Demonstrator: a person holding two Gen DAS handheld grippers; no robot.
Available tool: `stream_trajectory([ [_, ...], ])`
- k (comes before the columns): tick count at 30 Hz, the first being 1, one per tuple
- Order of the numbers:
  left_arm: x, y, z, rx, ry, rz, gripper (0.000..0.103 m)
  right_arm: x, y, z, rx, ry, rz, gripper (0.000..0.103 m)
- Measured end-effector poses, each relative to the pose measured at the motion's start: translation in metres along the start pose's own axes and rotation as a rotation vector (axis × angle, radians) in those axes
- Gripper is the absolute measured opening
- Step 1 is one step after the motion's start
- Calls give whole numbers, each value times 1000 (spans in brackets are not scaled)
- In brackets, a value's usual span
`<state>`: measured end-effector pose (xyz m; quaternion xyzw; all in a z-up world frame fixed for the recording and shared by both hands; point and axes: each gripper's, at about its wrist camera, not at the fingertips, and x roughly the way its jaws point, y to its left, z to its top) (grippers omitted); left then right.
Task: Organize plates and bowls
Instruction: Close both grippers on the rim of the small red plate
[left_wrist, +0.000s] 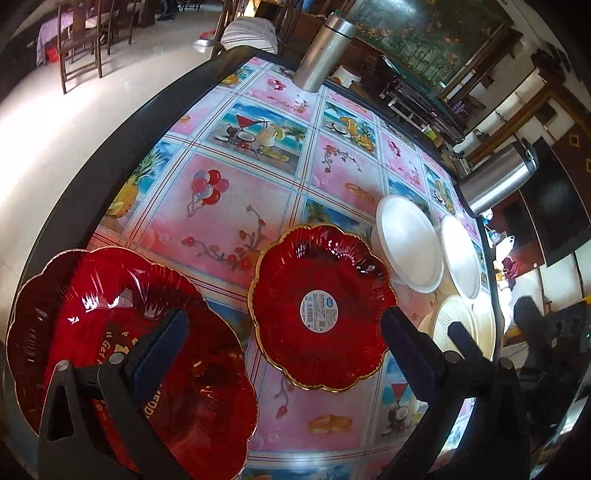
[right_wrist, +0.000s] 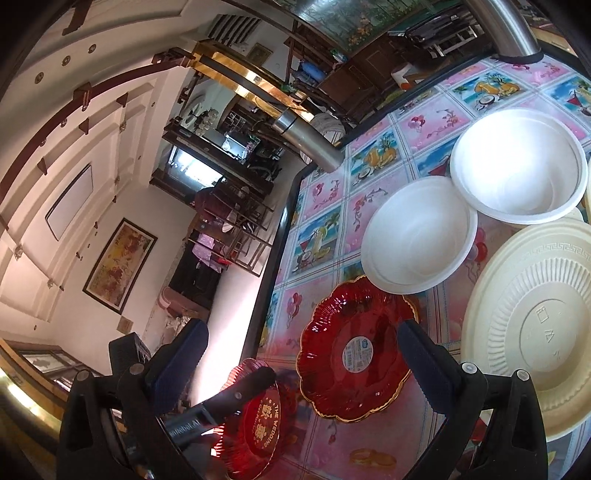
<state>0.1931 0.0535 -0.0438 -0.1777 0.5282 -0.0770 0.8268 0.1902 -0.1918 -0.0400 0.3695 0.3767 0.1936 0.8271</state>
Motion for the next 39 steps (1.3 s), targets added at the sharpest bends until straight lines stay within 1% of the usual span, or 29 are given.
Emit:
stream_trajectory([
  [2,4,-2,8,-3,23,-7,103,6,-9,2,50,28,13,102],
  [4,8,-5,15,-4,45,-31,103,14,-19,3,87,55,26,102],
  [7,21,-5,25,-8,89,-54,103,24,-28,2,119,100,34,102],
  [9,32,-2,30,-35,124,-67,103,30,-32,1,133,133,45,102],
  [13,51,3,31,-77,188,-102,103,36,-35,-3,145,170,25,102],
  [18,61,8,33,-104,227,-133,103,39,-45,-5,177,196,7,102],
  [23,64,10,34,-113,234,-148,103,41,-46,-6,182,197,27,102],
  [27,60,5,27,-79,231,-152,103,42,-46,-7,194,199,76,101],
  [29,57,2,22,-55,227,-146,103,42,-44,-7,183,203,80,101],
  [31,56,-1,20,-38,221,-134,103,43,-43,-9,175,203,71,100],
  [34,56,-3,20,-42,214,-117,103,44,-43,-10,165,209,41,98],
  [36,58,-6,21,-50,213,-137,103,44,-47,-10,169,219,-4,97],
  [37,58,-7,22,-52,212,-149,103,46,-48,-10,166,226,-23,93],
  [39,60,-9,24,-51,215,-174,103,50,-50,-11,161,249,-52,87],
])
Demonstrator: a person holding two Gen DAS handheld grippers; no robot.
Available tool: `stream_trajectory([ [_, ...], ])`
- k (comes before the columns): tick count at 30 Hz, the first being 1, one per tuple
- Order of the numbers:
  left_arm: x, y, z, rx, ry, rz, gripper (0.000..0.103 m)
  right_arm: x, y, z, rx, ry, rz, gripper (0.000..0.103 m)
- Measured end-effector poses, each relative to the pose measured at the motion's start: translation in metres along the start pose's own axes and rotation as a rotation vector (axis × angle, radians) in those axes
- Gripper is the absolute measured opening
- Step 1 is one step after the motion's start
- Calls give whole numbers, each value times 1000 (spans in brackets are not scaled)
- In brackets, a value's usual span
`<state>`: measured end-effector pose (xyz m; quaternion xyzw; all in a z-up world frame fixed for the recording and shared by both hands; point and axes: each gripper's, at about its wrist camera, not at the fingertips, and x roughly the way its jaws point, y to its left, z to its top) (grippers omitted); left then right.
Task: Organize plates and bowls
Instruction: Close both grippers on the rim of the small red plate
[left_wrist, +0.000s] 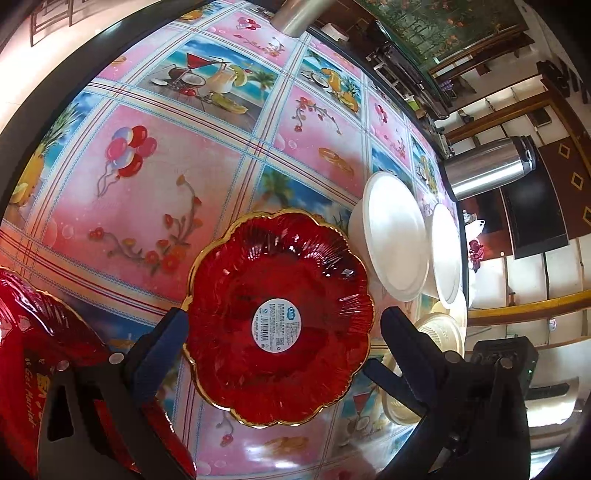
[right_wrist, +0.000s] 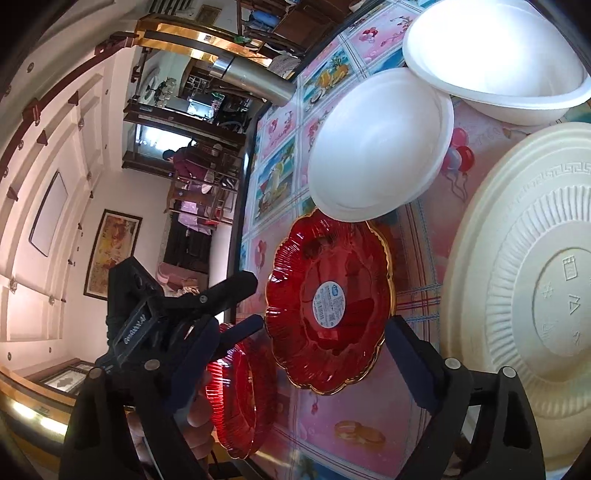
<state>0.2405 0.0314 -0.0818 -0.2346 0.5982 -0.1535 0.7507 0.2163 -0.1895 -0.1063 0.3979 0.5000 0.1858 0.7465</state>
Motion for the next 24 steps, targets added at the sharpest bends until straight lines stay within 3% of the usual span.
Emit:
stream_trajectory([
  [4,10,-3,-2,9,35,0,103,3,-14,5,39,14,-97,87],
  [7,1,1,-2,-9,14,-18,103,-4,-18,11,47,4,-90,87],
  [10,-10,3,6,0,-27,17,103,-7,-11,10,24,-13,-72,88],
  [14,3,11,11,-14,22,41,103,5,-4,7,11,9,-86,86],
  [24,10,6,6,14,38,11,103,22,-7,12,-1,-14,-203,60],
])
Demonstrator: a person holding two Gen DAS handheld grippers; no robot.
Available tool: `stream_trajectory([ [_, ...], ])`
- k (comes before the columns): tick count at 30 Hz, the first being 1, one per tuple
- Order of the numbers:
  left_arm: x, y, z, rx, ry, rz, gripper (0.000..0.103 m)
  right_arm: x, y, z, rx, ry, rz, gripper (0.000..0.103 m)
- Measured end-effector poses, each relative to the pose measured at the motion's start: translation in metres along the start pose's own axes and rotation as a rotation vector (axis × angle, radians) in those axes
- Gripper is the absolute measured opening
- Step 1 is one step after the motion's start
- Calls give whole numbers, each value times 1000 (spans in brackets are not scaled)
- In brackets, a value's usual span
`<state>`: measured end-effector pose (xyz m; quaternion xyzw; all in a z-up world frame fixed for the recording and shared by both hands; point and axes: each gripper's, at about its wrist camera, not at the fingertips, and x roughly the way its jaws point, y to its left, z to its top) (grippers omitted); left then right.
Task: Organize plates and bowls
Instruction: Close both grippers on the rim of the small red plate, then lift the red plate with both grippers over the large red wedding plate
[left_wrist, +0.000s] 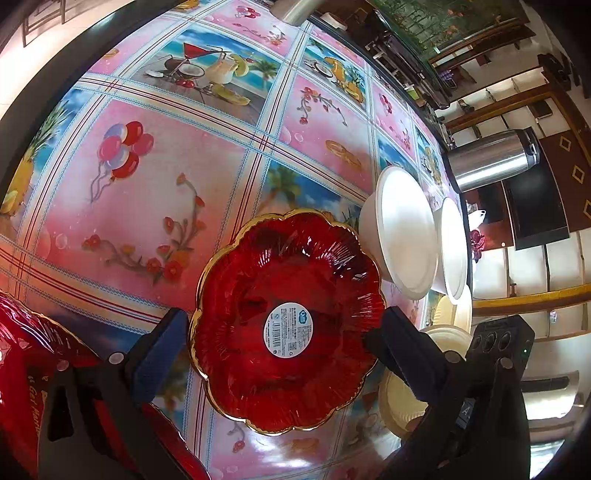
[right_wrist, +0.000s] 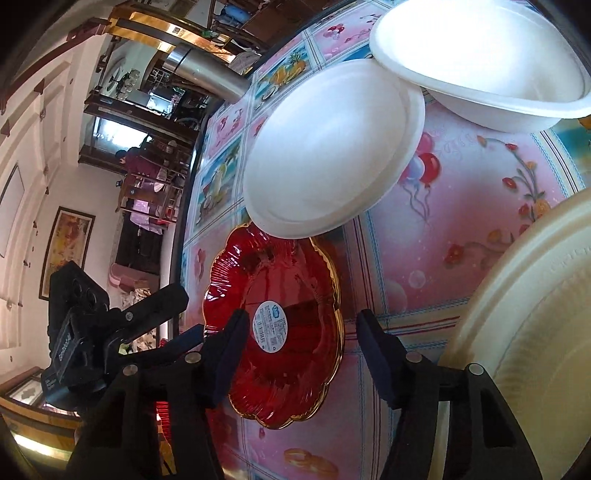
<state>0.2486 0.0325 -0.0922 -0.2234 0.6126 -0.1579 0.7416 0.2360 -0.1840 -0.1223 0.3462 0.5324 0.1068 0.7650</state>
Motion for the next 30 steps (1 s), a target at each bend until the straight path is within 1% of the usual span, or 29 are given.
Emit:
stream_trajectory([
  [2,2,0,1,2,-2,-4,103,0,0,1,-1,0,-10,56],
  [5,4,-5,0,32,-2,33,103,4,-1,0,0,3,-13,48],
  [9,7,-9,-3,63,-2,85,103,6,-2,1,-4,4,-26,32],
  [11,8,-9,-4,70,3,116,96,5,-7,1,-2,7,-28,26],
  [12,9,-10,-4,77,4,132,89,4,-7,1,0,6,-31,24],
  [13,9,-10,-5,85,2,148,78,4,-8,1,-1,4,-33,22],
  [14,10,-10,-5,90,3,170,74,3,-8,1,-2,2,-36,21],
  [16,10,-8,-5,94,-2,210,56,3,-8,1,-3,1,-40,19],
  [17,9,-6,-5,91,-7,219,53,2,-9,1,-4,2,-41,18],
  [19,7,-1,-4,80,-16,225,39,1,-8,0,-2,-3,-43,17],
  [20,7,1,-4,75,-19,229,35,1,-9,1,0,-5,-43,17],
  [21,6,3,-4,72,-23,235,29,0,-9,0,2,-9,-44,17],
  [22,6,4,-4,74,-24,241,25,0,-9,-1,3,-12,-44,17],
  [26,7,3,-8,92,-33,272,21,-3,-11,-4,6,-23,-49,14],
  [28,9,-1,-9,118,-37,305,15,-2,-11,-4,4,-26,-49,13],
  [30,10,-3,-12,138,-40,321,13,-3,-11,-5,5,-34,-55,13],
])
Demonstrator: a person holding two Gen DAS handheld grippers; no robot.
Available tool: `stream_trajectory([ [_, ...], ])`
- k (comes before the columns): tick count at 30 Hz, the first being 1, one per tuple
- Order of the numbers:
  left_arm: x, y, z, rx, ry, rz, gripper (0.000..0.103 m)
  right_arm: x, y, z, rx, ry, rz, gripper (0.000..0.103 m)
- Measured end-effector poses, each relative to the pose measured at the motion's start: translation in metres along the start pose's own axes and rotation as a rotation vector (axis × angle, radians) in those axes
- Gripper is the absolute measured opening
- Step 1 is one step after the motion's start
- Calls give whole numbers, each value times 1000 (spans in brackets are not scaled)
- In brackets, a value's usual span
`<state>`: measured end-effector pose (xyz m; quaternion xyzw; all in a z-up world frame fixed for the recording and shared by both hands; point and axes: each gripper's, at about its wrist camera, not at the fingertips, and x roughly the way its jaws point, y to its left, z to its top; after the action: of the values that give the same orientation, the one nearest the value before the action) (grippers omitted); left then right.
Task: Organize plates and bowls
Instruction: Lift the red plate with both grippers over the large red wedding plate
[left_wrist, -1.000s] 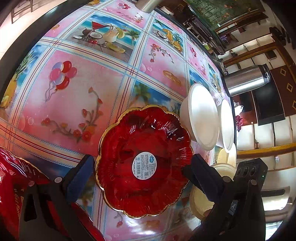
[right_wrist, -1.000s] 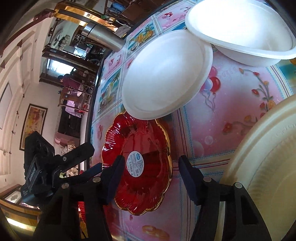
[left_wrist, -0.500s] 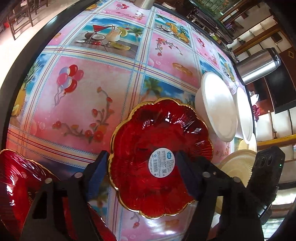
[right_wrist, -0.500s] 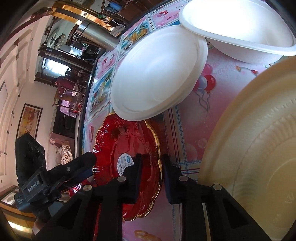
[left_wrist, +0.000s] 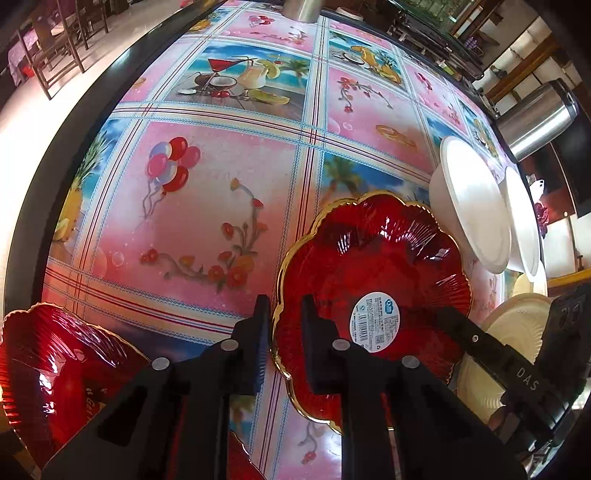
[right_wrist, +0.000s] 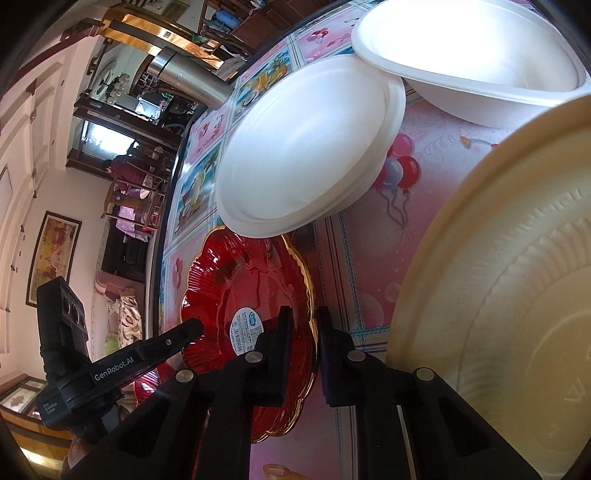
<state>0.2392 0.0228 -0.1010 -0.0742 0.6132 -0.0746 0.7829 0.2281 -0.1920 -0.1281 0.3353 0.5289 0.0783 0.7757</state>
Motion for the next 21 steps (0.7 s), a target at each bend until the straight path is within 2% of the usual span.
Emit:
stream_trajectory([
  [12,-4,-16,-14,53,-49,59,13,-5,-7,2,30,-48,1,11],
  [21,-24,-35,-35,108,-183,139,10,-5,-9,5,24,-74,6,9],
])
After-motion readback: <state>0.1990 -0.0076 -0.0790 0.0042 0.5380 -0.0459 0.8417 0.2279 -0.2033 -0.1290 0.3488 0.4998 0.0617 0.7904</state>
